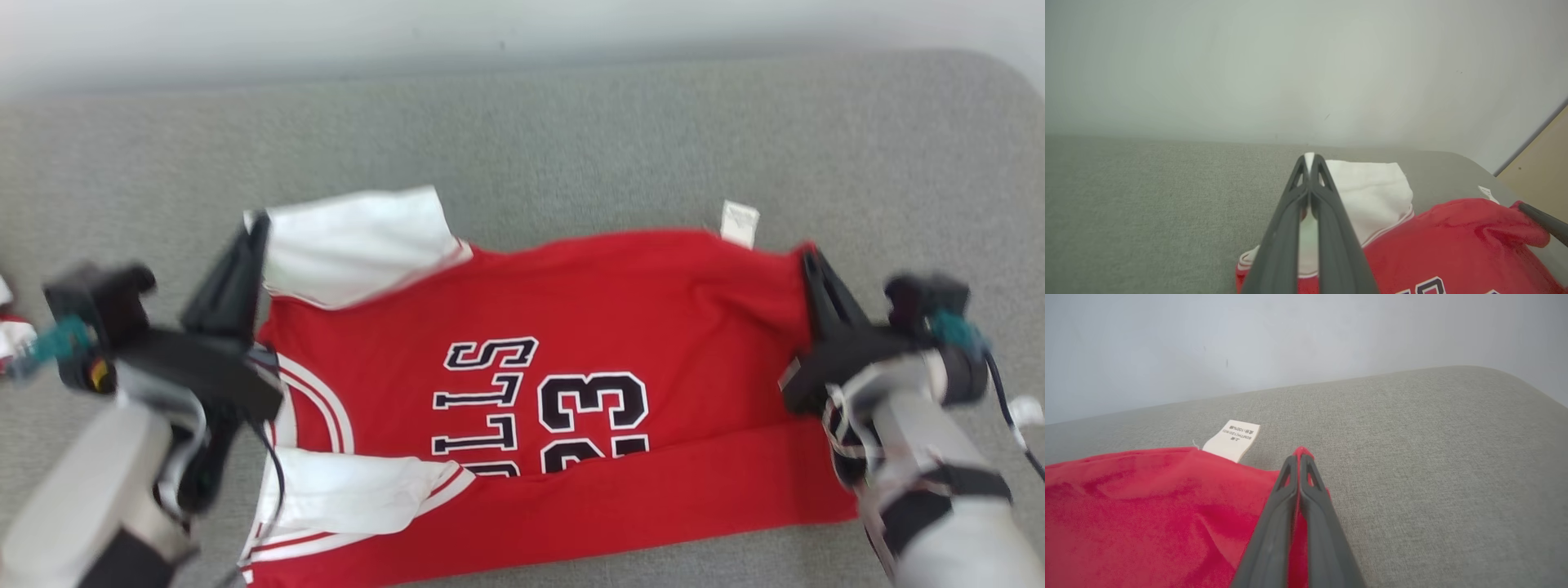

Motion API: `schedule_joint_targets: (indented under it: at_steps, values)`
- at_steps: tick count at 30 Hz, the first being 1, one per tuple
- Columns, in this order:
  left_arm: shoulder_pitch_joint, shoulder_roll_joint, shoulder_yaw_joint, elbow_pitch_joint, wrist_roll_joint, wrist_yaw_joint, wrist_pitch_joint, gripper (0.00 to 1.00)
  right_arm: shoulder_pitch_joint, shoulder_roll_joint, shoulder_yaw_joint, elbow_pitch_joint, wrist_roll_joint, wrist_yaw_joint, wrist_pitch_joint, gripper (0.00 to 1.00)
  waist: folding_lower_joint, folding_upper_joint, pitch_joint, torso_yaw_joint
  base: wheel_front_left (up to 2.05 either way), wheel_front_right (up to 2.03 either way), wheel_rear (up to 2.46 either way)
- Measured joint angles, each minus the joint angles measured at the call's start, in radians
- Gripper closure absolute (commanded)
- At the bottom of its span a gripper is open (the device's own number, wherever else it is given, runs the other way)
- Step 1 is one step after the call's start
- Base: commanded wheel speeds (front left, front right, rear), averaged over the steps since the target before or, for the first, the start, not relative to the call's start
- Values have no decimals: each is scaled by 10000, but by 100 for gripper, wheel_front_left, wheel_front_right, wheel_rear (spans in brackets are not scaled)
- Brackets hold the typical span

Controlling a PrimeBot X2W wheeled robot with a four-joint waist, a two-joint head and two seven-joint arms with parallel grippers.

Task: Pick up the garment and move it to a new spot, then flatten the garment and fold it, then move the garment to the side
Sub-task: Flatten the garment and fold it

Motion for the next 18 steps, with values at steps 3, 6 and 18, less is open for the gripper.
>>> schedule_joint_targets:
  at_steps: [3,6,18]
  values:
    - [844,77,-10,-629,71,100,-130,100,955,-320,222,-779,497,0,-4,100,0,0,-313,103,0,0,0]
    - [1727,115,23,-1177,226,322,-207,100,1608,-474,245,-1181,1197,0,-17,100,0,-1,-576,188,0,0,0]
    - [4503,-541,761,-2220,955,769,-274,100,2653,-941,585,-1480,2368,0,-23,100,0,-1,-1146,425,0,0,0]
